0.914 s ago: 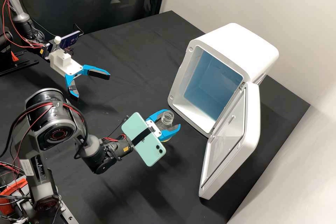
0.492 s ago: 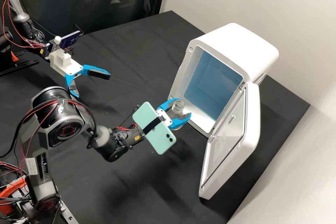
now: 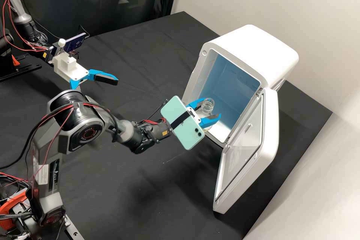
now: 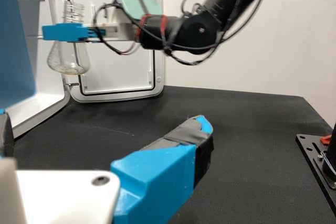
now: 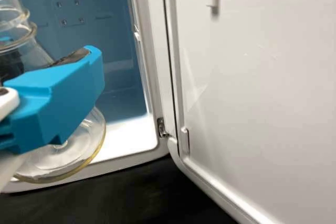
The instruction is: Place the flask in the incubator
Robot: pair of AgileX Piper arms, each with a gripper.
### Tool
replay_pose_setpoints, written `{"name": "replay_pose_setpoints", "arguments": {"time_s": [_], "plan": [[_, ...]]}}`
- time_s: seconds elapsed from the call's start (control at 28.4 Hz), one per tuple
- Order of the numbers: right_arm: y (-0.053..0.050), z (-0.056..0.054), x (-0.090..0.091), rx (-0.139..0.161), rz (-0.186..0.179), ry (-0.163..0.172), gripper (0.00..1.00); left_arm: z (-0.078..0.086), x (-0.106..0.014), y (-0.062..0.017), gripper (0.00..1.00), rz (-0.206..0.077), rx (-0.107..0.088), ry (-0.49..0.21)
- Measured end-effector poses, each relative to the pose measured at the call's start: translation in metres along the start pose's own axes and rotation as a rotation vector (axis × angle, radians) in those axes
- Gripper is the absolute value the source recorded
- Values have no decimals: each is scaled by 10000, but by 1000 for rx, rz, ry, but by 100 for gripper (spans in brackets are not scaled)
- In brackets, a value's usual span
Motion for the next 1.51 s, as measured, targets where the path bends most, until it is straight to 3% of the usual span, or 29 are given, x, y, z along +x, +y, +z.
{"name": "replay_pose_setpoints", "arguments": {"time_s": [0.11,0.21,0.35,0.46,0.63,0.88,1.13,1.23,1.51], "plan": [[-47,-86,128,-24,-14,-13,0,0,0,0,100,0,0,0],[-71,-184,250,-31,-4,-13,0,0,0,0,100,0,0,0],[-145,-276,385,-55,10,-36,0,0,0,0,100,0,0,0],[-224,-325,480,-83,-5,-48,0,-7,6,-19,100,-8,-3,2],[-334,-341,667,-102,-36,-78,0,-9,8,-25,100,-10,-3,3],[-401,-338,969,-96,-60,-152,0,-9,8,-25,100,-10,-3,3],[-445,-406,1165,-104,-66,-179,0,-4,9,-26,100,-11,-3,1],[-474,-397,1225,-135,-66,-181,0,-5,12,-37,100,-15,-4,0],[-537,-372,1372,-141,-89,-213,0,4,19,-53,100,-21,-6,-3]]}}
